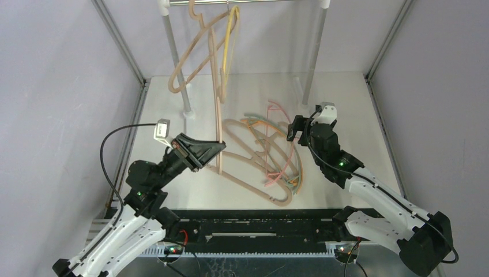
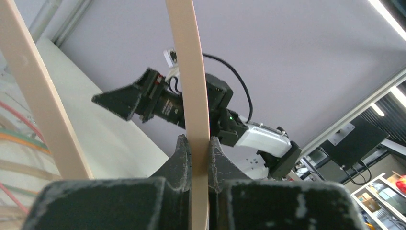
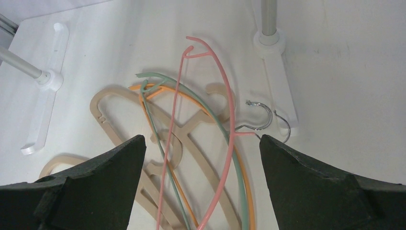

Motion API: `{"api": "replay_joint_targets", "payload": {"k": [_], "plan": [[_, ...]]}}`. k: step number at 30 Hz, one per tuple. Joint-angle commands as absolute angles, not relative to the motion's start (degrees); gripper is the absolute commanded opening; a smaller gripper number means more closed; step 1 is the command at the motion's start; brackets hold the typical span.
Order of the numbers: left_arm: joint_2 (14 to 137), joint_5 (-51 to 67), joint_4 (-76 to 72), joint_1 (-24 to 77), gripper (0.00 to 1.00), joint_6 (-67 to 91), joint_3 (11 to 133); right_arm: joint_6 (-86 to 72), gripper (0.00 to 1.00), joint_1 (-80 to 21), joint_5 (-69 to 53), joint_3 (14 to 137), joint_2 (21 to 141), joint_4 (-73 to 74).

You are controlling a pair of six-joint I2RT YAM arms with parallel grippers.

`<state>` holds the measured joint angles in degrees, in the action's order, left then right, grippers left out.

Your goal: Organize the hangers

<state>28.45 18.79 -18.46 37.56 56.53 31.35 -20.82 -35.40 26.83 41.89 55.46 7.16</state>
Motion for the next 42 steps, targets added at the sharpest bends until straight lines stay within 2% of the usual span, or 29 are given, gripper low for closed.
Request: {"api": "replay_joint_targets", "payload": {"k": [1, 6, 13, 20, 28, 32, 42], "plan": [[33.20, 25.02, -29.08, 31.45, 0.00, 59.68, 34.98, -19.73, 0.97, -35.64, 27.63, 42.76, 54.14, 6.50], [42.29, 31.92, -37.43, 23.64, 0.00, 64.09, 37.98, -19.69, 0.97, -35.52, 27.52, 42.74, 54.23, 6.50], [53.16, 38.06, -46.85, 20.01, 0.00, 69.12, 43.83, -19.60, 0.98, -35.07, 27.26, 42.74, 54.54, 5.94], [62.20, 39.29, -55.31, 17.49, 0.00, 75.01, 49.90, -19.44, 0.97, -33.92, 26.89, 43.32, 55.30, 6.13], [76.88, 37.30, -69.66, 16.96, 0.00, 88.80, 56.60, -19.08, 0.98, -32.55, 26.98, 44.12, 55.58, 7.29], [79.42, 37.01, -68.36, 16.88, 0.00, 89.71, 60.45, -18.96, 0.98, -31.10, 26.44, 44.14, 55.37, 7.68], [75.57, 33.62, -50.21, 14.37, 0.00, 82.86, 63.42, -18.66, 0.98, -28.84, 24.82, 44.12, 55.59, 7.90]]}}
